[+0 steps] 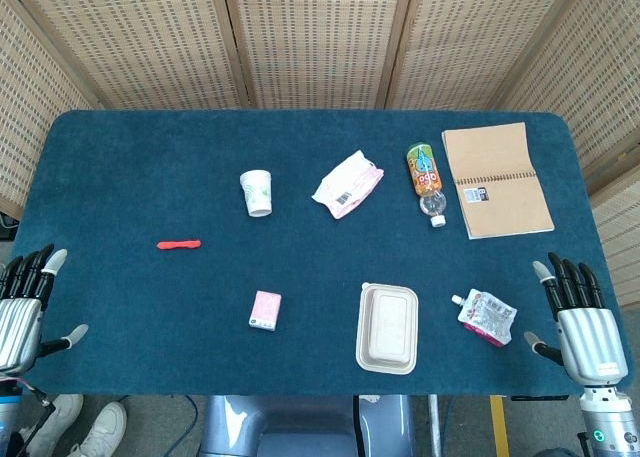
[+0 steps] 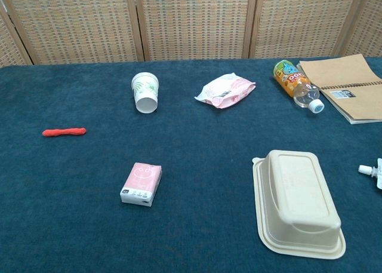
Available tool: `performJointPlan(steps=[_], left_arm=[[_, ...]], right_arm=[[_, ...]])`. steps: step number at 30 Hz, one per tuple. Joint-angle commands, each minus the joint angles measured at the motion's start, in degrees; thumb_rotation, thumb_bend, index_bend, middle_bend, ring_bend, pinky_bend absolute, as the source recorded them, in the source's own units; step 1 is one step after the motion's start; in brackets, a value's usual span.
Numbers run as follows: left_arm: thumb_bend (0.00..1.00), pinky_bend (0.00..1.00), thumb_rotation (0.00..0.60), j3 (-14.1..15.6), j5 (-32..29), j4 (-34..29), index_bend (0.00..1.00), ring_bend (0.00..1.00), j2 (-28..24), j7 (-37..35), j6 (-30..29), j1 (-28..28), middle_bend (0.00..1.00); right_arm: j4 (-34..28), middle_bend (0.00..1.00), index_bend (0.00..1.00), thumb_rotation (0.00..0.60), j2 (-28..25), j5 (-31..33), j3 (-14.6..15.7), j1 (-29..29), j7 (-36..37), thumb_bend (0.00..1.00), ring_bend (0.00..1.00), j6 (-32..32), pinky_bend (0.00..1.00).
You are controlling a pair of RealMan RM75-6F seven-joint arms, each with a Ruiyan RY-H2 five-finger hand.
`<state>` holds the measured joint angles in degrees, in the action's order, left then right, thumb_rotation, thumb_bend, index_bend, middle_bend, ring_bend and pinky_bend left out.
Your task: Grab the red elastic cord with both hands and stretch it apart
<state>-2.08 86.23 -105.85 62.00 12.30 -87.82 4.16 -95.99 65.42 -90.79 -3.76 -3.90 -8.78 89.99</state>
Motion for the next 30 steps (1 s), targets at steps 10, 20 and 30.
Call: performJointPlan(steps=[10,20,30], left_arm=[[0.00,0.00,0.600,-2.3,-3.4,4.5,0.00,0.00,2.7,-3.3,7.9,4.9,0.00],[0.20,0.00,0.600,-8.2,-13.3,19.3,0.25,0.00,11.3,-6.8,28.1,18.9,0.00],[0.37,0.00,0.600,-10.0,-18.7,36.1,0.39,0.00,23.0,-5.9,35.0,26.1,0.00]], right_arm=[[-0.2,0.00,0.00,0.600,-0.1,0.2,0.1,-0.1,1.1,0.00,0.00,-0.8,0.00],[1.2,0.00,0.00,0.600,1.0,2.9,-0.3,-1.3,0.6,0.00,0.00,-4.2,0.00],[2.1,0.00,0.00,0.600,1.6,4.2,-0.2,-1.9,0.9,0.00,0.00,-6.0,0.00]])
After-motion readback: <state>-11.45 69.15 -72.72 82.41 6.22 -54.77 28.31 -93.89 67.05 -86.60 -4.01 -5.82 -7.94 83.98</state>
